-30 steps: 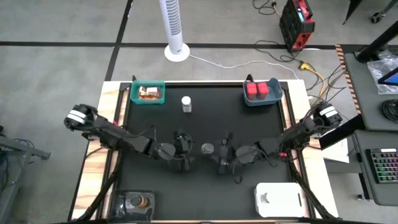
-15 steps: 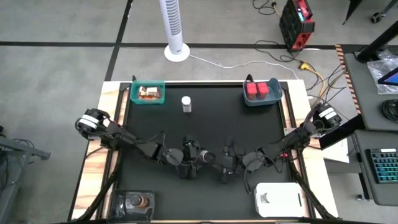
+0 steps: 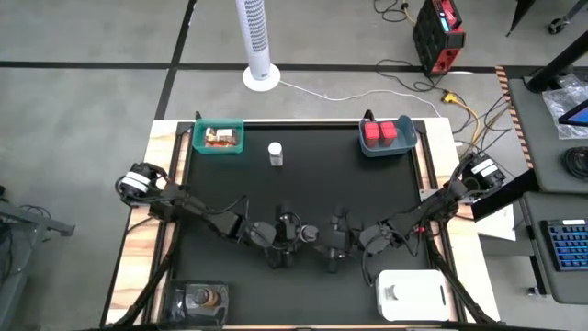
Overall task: Sort spices by type
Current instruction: Put the black seasoning bottle into the black bin
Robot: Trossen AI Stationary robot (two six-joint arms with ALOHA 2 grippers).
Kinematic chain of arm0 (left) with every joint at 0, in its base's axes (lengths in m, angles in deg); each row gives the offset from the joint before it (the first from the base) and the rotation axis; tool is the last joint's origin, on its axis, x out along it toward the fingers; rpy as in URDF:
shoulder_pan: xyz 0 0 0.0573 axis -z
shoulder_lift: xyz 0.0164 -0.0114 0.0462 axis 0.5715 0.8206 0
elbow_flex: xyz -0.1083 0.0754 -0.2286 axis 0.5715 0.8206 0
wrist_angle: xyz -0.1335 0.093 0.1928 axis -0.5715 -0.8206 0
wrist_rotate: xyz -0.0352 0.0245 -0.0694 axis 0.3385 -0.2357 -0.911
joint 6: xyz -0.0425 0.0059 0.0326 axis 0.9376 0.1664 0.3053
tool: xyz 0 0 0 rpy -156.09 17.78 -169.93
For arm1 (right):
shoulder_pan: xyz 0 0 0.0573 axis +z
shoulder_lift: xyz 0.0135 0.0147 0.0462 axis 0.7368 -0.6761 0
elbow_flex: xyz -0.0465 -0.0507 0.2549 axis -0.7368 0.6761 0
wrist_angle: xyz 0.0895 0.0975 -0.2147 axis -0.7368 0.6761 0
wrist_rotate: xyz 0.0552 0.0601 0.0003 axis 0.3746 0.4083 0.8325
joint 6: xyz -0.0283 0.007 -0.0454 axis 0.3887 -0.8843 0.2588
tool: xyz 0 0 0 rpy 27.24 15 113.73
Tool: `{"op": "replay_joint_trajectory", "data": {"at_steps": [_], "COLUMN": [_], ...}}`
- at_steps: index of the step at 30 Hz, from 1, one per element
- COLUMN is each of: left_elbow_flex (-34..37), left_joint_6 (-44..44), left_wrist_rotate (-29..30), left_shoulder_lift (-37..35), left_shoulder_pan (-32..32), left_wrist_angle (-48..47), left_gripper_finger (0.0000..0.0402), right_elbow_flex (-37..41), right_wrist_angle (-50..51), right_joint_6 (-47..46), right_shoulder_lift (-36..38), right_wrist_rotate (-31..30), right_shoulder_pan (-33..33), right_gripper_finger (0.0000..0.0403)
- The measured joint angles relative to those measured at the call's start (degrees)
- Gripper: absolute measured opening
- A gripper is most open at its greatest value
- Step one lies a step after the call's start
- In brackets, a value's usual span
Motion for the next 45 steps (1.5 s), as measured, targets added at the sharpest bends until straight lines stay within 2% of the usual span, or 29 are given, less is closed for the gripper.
{"op": "replay_joint_trajectory", "data": {"at_steps": [9, 15, 18, 22, 25, 29, 38, 42, 45], "left_elbow_flex": [1.05, 5.17, 6.68, 6.7, 6.15, 6.06, 6.06, 6.06, 6.06], "left_joint_6": [-0.46, -5.98, -6.73, -5.98, -7.11, -7.67, -7.56, -5.6, -5.01], "left_wrist_rotate": [0.29, -0.21, 1.44, 5.1, 6.48, 6.6, 6.52, 6.89, 7.39], "left_shoulder_lift": [-0.16, -0.4, -1.1, -0.94, -0.58, -0.58, -0.58, -0.58, -0.58], "left_shoulder_pan": [0.69, 3.82, 4.5, 4.35, 4.35, 4.46, 4.46, 4.61, 4.78], "left_wrist_angle": [0.95, 14.91, 18.14, 17.77, 17.83, 18.06, 17.96, 18.14, 17.78], "left_gripper_finger": [0.0143, 0.0156, 0.0165, 0.0168, 0.0169, 0.017, 0.0171, 0.018, 0.0208], "right_elbow_flex": [0.0, 0.36, 1.31, 1.51, 1.53, 0.88, -4.67, -6.25, -6.1], "right_wrist_angle": [1.52, 8.16, 9.41, 5.02, -2.47, -9.13, -9.41, -8.74, -8.42], "right_joint_6": [-2.81, -5.06, -7.18, -8.14, -6.38, -4.59, 0.09, 1.22, 1.37], "right_shoulder_lift": [2.83, 7.44, 7.98, 4.94, 0.99, -2.94, -9.57, -10.2, -9.9], "right_wrist_rotate": [0.07, 0.03, 0.36, 2.02, 2.37, 2.51, 3.54, 3.46, 3.39], "right_shoulder_pan": [0.4, 2.7, 3.82, 3.82, 3.11, 1.85, -0.89, -0.89, -1.14], "right_gripper_finger": [0.0304, 0.0329, 0.0337, 0.0342, 0.0342, 0.0335, 0.0299, 0.0257, 0.0208]}}
